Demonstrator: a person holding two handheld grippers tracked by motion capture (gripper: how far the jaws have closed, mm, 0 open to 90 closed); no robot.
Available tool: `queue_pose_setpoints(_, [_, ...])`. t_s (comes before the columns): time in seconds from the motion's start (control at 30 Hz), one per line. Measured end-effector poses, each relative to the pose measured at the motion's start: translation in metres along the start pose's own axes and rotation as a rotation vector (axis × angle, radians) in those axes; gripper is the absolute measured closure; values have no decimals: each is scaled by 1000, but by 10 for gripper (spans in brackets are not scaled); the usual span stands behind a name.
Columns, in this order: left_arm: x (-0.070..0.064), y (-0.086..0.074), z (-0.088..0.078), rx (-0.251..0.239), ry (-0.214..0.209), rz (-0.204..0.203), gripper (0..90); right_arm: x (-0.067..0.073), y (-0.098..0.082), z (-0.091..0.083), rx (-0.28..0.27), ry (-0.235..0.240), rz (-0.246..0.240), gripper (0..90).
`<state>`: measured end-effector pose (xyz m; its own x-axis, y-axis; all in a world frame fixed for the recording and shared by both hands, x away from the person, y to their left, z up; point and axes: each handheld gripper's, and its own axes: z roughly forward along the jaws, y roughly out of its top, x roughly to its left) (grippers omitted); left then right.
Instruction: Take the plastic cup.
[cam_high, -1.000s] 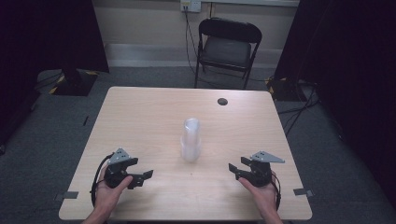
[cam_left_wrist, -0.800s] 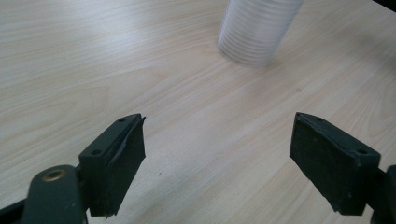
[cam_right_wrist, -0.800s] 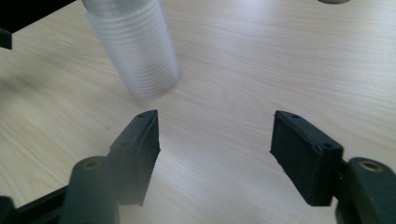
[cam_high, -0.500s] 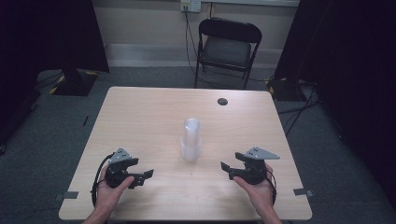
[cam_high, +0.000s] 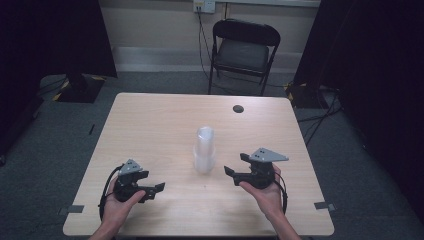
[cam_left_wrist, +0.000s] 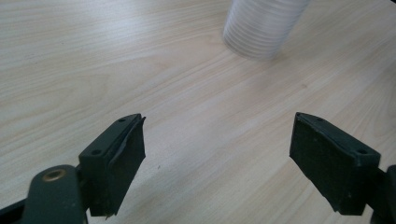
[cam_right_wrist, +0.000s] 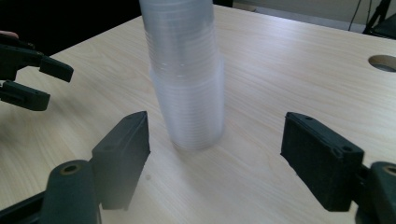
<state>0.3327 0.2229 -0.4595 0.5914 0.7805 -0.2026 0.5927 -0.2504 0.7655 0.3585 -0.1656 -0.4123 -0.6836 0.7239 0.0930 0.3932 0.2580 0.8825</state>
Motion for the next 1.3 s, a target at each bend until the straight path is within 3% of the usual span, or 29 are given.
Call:
queue_pose_setpoints(0.4, [0,0,0,1,10,2,194,9,38,37,-16,62,-61,197])
queue_pose_setpoints(0.67, [-1,-1,-2,-2,12,-5,195,11,54,59,-48,93,-66,196])
queue_pose_setpoints(0.93, [1,-2,-3,7,19,-10,198,11,57,74,-41,99,-74,190])
queue_pose_setpoints(1.13, [1,-3,-4,10,20,-5,198,8,49,90,-7,96,-69,216])
queue_pose_setpoints(1.3, [1,-4,-4,14,20,-13,198,6,47,96,-12,91,-65,220])
